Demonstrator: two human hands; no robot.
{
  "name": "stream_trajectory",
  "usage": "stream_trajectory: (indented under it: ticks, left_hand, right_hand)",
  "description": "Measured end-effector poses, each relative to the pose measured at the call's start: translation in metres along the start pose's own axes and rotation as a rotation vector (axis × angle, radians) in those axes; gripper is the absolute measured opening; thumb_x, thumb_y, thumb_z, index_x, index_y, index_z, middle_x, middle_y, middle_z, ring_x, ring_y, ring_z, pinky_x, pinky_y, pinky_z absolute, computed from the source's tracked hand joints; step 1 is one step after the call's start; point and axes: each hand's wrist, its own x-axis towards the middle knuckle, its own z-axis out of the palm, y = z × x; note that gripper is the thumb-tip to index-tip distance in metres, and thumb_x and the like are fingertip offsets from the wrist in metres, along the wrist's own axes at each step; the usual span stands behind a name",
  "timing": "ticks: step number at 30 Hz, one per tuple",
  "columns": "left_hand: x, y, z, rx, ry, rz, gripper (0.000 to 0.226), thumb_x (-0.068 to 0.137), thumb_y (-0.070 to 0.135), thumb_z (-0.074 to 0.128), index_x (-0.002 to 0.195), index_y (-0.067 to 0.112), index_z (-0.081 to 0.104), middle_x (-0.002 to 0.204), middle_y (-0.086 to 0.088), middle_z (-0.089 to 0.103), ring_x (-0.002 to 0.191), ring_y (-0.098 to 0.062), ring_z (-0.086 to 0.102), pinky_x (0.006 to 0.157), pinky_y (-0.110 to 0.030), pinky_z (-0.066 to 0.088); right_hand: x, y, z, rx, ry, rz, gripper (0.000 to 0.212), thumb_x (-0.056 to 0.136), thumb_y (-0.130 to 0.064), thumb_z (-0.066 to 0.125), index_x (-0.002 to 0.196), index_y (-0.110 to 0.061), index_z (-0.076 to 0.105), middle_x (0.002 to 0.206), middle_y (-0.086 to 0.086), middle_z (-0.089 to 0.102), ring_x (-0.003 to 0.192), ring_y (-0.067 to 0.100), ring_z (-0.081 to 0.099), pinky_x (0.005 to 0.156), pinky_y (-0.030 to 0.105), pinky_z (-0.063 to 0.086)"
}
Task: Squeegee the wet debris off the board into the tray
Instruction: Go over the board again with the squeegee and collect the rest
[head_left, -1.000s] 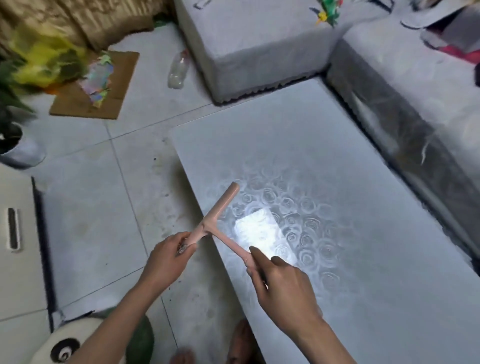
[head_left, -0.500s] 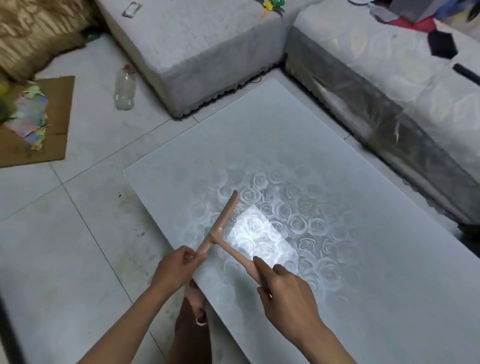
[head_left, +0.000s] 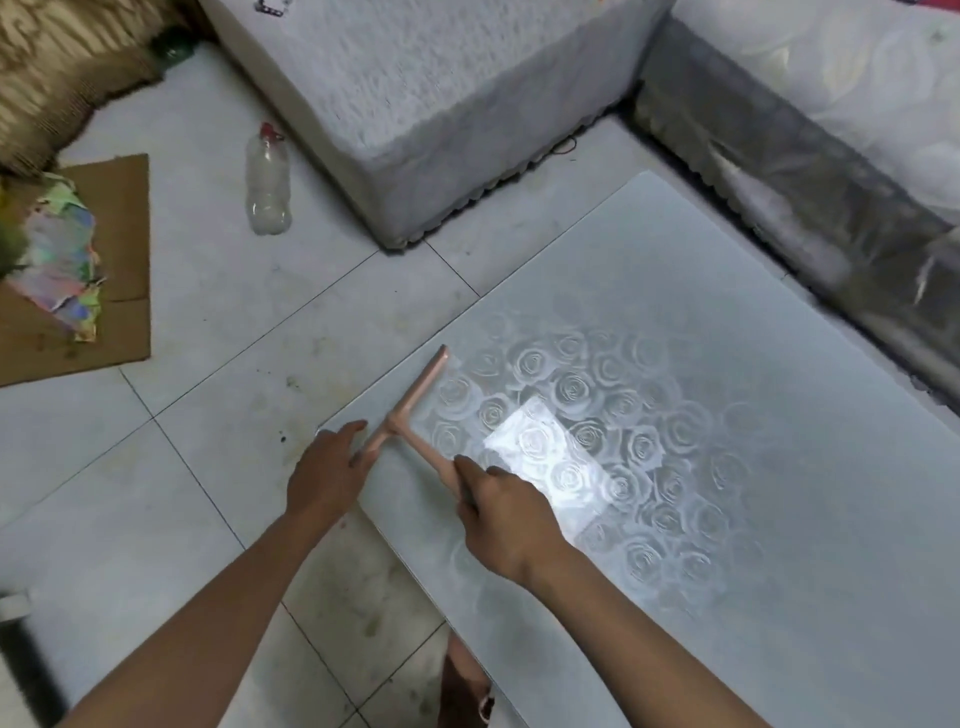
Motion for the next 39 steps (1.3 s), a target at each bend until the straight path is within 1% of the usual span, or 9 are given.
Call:
stream_trajectory:
  ticks: [6, 11, 16, 20, 22, 26, 32, 36, 39]
  left_hand:
    - [0.029, 0.005, 0.023, 0.085, 0.092, 0.098, 0.037, 0.092, 0.011, 0.053, 0.129, 0.016, 0.057, 0.110, -0.013, 0.055, 0.104, -0.031, 0.051, 0.077, -0.042, 0.047]
    - [-0.008, 0.017, 0.055, 0.052, 0.178, 0.252, 0.042, 0.081, 0.002, 0.069, 0.120, 0.015, 0.066, 0.091, -0.012, 0.059, 0.082, -0.034, 0.057, 0.061, -0.039, 0.049]
    - [-0.055, 0.043, 0.096, -0.016, 0.032, 0.454, 0.053, 0.069, 0.009, 0.082, 0.120, 0.015, 0.067, 0.084, -0.007, 0.060, 0.074, -0.027, 0.061, 0.058, -0.033, 0.053]
    - [-0.076, 0.064, 0.114, -0.032, -0.228, 0.447, 0.044, 0.093, 0.030, 0.057, 0.137, 0.027, 0.051, 0.107, -0.001, 0.056, 0.096, -0.020, 0.059, 0.077, -0.034, 0.051]
    - [-0.068, 0.070, 0.104, -0.051, -0.170, 0.485, 0.037, 0.092, 0.025, 0.060, 0.130, 0.025, 0.059, 0.103, -0.003, 0.061, 0.090, -0.023, 0.062, 0.070, -0.035, 0.052]
    - [-0.016, 0.060, 0.065, 0.048, 0.080, 0.442, 0.025, 0.088, 0.014, 0.065, 0.112, 0.014, 0.070, 0.091, -0.011, 0.064, 0.080, -0.032, 0.063, 0.063, -0.038, 0.050]
    - [0.032, 0.055, 0.057, 0.162, 0.190, 0.341, 0.029, 0.095, 0.015, 0.055, 0.122, 0.013, 0.065, 0.098, -0.016, 0.063, 0.089, -0.036, 0.058, 0.067, -0.044, 0.048]
    - [-0.008, 0.094, 0.090, 0.134, 0.131, 0.371, 0.017, 0.092, 0.017, 0.061, 0.103, 0.010, 0.071, 0.081, -0.015, 0.061, 0.077, -0.036, 0.059, 0.061, -0.042, 0.046]
    - [-0.052, 0.125, 0.125, 0.127, 0.018, 0.585, 0.026, 0.075, 0.018, 0.079, 0.101, 0.019, 0.075, 0.070, -0.003, 0.061, 0.066, -0.027, 0.060, 0.054, -0.032, 0.047]
  right_hand:
    - [0.031, 0.013, 0.016, 0.032, -0.016, 0.056, 0.052, 0.098, -0.023, 0.039, 0.148, -0.032, 0.026, 0.111, 0.011, 0.054, 0.101, 0.033, 0.057, 0.080, 0.035, 0.046]
    - [-0.023, 0.052, 0.029, 0.079, -0.001, 0.106, 0.050, 0.101, -0.035, 0.031, 0.148, -0.044, 0.015, 0.103, 0.004, 0.052, 0.090, 0.026, 0.059, 0.073, 0.032, 0.043]
    - [-0.098, 0.094, 0.025, 0.038, 0.028, 0.328, 0.059, 0.098, -0.043, 0.036, 0.142, -0.051, -0.003, 0.088, -0.010, 0.040, 0.089, 0.021, 0.061, 0.066, 0.025, 0.036]
    - [-0.132, 0.091, 0.003, -0.034, 0.011, 0.426, 0.060, 0.084, -0.035, 0.066, 0.137, -0.046, 0.041, 0.067, -0.008, 0.043, 0.063, 0.019, 0.062, 0.050, 0.021, 0.036]
    - [-0.129, 0.080, -0.009, -0.081, 0.080, 0.357, 0.053, 0.077, -0.029, 0.076, 0.125, -0.043, 0.059, 0.058, -0.006, 0.047, 0.050, 0.021, 0.058, 0.043, 0.021, 0.031]
    - [-0.069, 0.057, -0.022, -0.029, 0.127, 0.210, 0.046, 0.099, -0.039, 0.035, 0.143, -0.046, 0.027, 0.088, 0.003, 0.055, 0.085, 0.029, 0.060, 0.064, 0.032, 0.034]
    - [-0.009, 0.030, -0.008, 0.109, 0.119, 0.195, 0.060, 0.092, -0.012, 0.037, 0.144, -0.040, 0.027, 0.083, 0.007, 0.042, 0.083, 0.034, 0.057, 0.065, 0.032, 0.036]
    - [-0.067, 0.078, -0.002, 0.100, 0.133, 0.277, 0.060, 0.095, -0.022, 0.038, 0.143, -0.054, 0.020, 0.087, 0.002, 0.048, 0.093, 0.030, 0.059, 0.076, 0.034, 0.045]
    - [-0.128, 0.117, -0.001, 0.144, 0.119, 0.453, 0.049, 0.100, -0.037, 0.035, 0.140, -0.061, 0.020, 0.094, -0.002, 0.057, 0.098, 0.022, 0.060, 0.080, 0.032, 0.046]
